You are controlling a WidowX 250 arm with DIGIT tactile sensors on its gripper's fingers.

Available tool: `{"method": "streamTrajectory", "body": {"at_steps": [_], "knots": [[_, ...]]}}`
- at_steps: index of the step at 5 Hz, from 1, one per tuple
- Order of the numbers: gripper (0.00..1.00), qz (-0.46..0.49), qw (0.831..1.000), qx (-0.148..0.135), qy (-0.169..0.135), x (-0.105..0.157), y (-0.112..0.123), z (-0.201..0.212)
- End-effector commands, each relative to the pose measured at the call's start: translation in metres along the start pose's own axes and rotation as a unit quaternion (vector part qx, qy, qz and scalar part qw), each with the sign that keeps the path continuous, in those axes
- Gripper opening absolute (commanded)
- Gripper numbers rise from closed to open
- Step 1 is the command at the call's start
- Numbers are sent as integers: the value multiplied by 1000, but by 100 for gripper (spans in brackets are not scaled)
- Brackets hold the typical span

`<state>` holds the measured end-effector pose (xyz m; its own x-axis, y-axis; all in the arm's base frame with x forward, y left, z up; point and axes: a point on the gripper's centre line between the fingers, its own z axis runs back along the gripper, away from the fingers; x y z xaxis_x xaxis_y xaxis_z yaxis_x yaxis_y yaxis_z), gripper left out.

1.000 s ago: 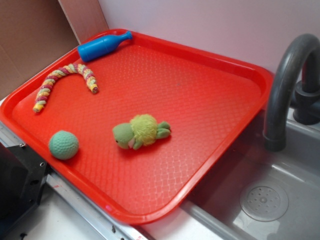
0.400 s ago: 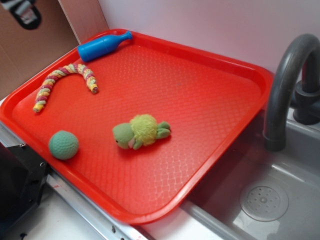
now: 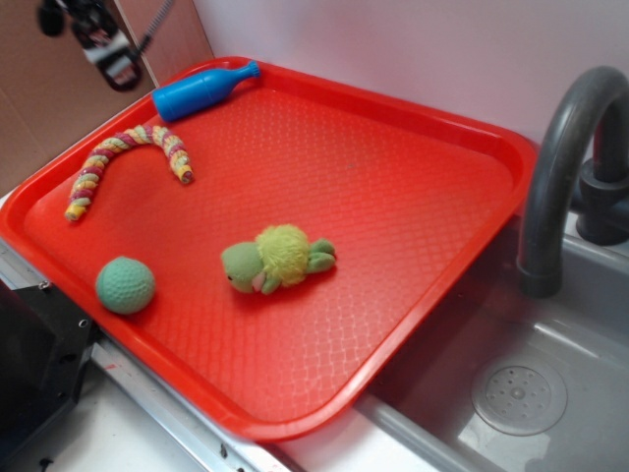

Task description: Grab the blue bottle.

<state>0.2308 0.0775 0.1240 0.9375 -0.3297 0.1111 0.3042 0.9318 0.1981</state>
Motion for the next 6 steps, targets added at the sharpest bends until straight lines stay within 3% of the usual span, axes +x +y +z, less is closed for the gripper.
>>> {"method": "streamTrajectory", "body": {"at_steps": [1,2,4,6], "knots": [[100,-15,1000,5,5,26,49,-40],[100,-13,1000,-7,25,33,70,-68],[100,-40,997,-54,45,43,73,-107],[100,-51,994,-60,82,41,68,-124]]}}
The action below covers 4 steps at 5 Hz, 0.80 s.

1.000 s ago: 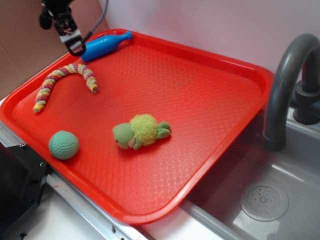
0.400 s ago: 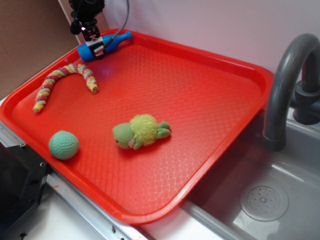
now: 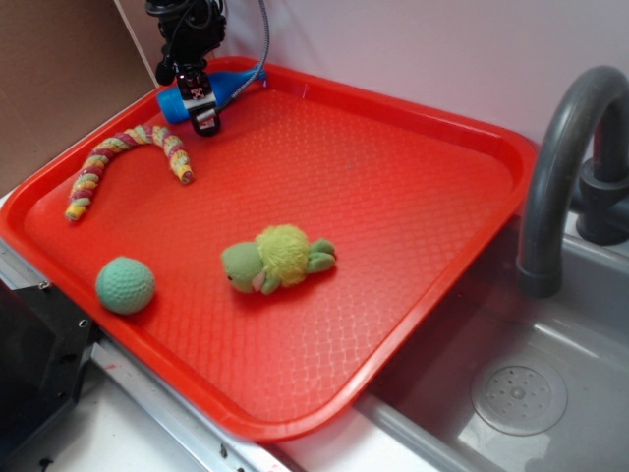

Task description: Grab the blue bottle.

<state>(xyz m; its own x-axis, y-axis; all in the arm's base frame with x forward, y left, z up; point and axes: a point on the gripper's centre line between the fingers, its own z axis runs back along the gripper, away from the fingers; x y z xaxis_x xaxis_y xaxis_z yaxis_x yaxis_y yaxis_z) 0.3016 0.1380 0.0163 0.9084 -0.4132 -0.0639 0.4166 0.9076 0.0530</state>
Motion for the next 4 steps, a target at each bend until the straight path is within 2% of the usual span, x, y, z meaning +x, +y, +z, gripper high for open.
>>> {"method": "streamTrajectory", "body": {"at_steps": [1,2,3,4], "knots": [[0,-1,1000,5,-5,4,8,4],[0,-1,1000,11,-13,6,1,13],[0,17,999,12,-32,17,-16,46],[0,141,989,38,-14,5,-72,97]]}}
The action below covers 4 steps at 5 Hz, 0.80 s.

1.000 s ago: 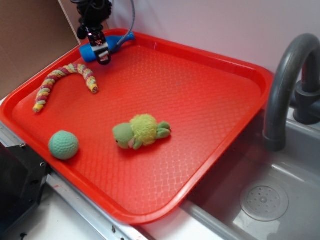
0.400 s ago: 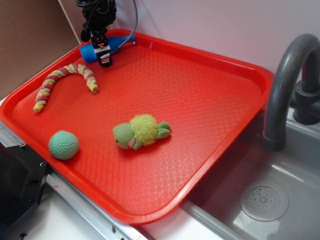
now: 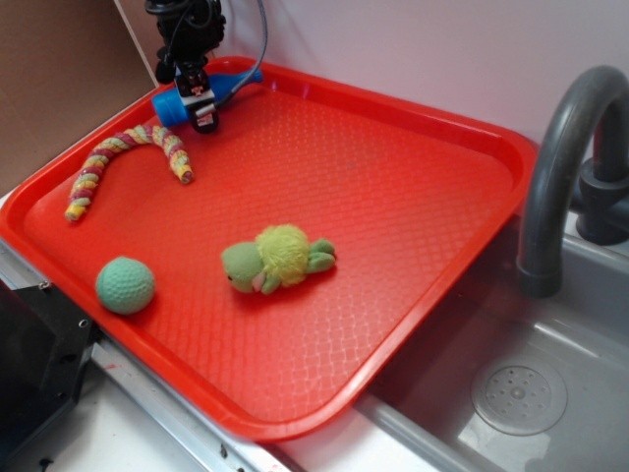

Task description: Grab the blue bottle.

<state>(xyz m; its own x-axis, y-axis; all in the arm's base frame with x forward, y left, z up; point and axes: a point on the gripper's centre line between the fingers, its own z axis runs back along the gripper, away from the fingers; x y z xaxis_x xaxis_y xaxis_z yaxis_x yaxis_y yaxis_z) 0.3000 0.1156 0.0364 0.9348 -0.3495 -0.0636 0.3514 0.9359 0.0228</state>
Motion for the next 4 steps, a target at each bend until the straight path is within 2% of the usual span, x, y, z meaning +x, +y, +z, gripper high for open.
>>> {"method": "streamTrajectory", "body": {"at_steps": [1,2,3,4], "knots": [[0,196,980,-18,-28,0,-89,132],[0,235,970,-22,-52,-13,-136,183],[0,252,962,-54,-86,-33,-158,208],[0,210,974,-59,-53,-35,-143,196]]}}
